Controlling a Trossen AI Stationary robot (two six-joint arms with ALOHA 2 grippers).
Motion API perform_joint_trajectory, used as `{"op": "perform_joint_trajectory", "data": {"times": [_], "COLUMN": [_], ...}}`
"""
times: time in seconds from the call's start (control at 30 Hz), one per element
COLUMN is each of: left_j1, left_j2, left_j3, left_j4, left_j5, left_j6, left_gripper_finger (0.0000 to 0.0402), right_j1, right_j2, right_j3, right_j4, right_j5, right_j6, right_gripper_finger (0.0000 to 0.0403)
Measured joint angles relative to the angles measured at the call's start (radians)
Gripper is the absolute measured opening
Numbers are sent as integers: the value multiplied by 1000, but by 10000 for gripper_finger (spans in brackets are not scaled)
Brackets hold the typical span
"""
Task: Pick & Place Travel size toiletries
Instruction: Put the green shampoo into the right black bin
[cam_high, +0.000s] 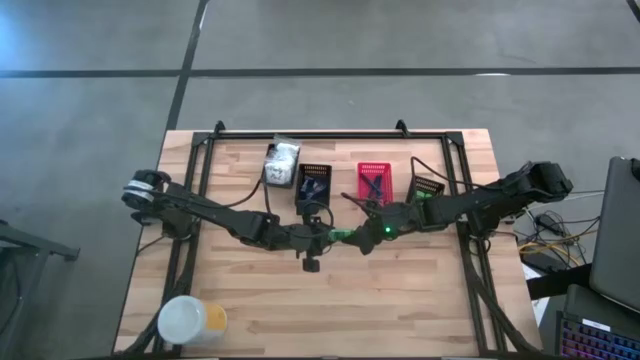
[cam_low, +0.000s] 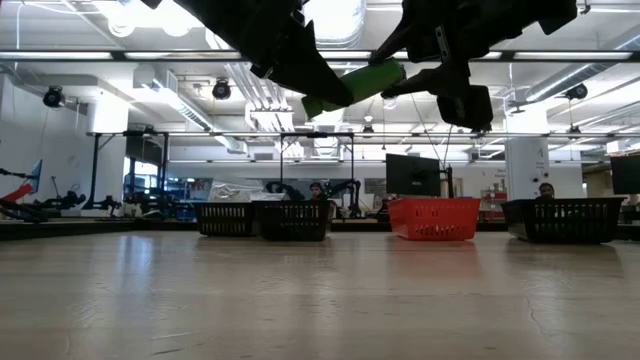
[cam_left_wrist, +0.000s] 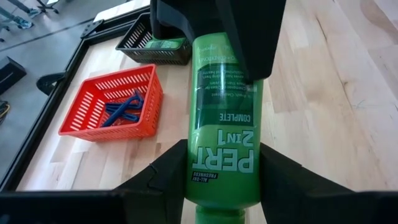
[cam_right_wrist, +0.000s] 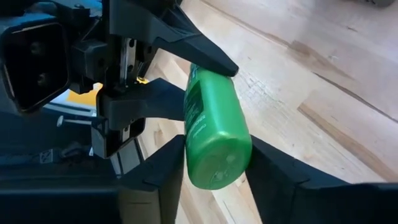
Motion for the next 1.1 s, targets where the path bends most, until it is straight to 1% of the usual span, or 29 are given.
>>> {"op": "perform_joint_trajectory", "data": {"times": [0.1, 0.2, 0.3, 0.4, 0.5, 0.6, 0.73, 0.8, 0.9, 1.0, 1.1], "left_j1": [0, 0, 0, 0, 0, -8, -34, -48, -67, -85, -98], "left_j2": [0, 0, 0, -3, -3, -12, -38, -43, -51, -55, -55], "left_j3": [-1, -2, -2, -2, -6, -6, -6, -6, -9, -15, -18], "left_j4": [11, 16, 40, 43, 0, -55, -173, -249, -364, -462, -547], "left_j5": [-1, -2, 2, 0, 1, 1, 1, -5, -18, -44, -100], "left_j6": [-5, -24, -61, -109, -159, -215, -288, -332, -407, -480, -545], "left_gripper_finger": [166, 182, 204, 224, 239, 248, 252, 250, 250, 250, 250], "right_j1": [0, 0, 1, 0, -2, -2, 8, 18, 37, 63, 95], "right_j2": [-1, 3, 4, 7, 6, 4, -36, -69, -136, -195, -228], "right_j3": [-1, -1, -1, -5, -5, -5, -5, -4, 14, 58, 112], "right_j4": [-1, 1, -5, -16, -17, -61, -144, -217, -409, -686, -988], "right_j5": [0, 0, 8, 27, 27, 37, 108, 155, 241, 327, 393], "right_j6": [-18, -19, -34, -47, -49, -48, -44, -43, -17, 51, 166], "right_gripper_finger": [132, 111, 101, 100, 100, 100, 100, 100, 100, 100, 100]}}
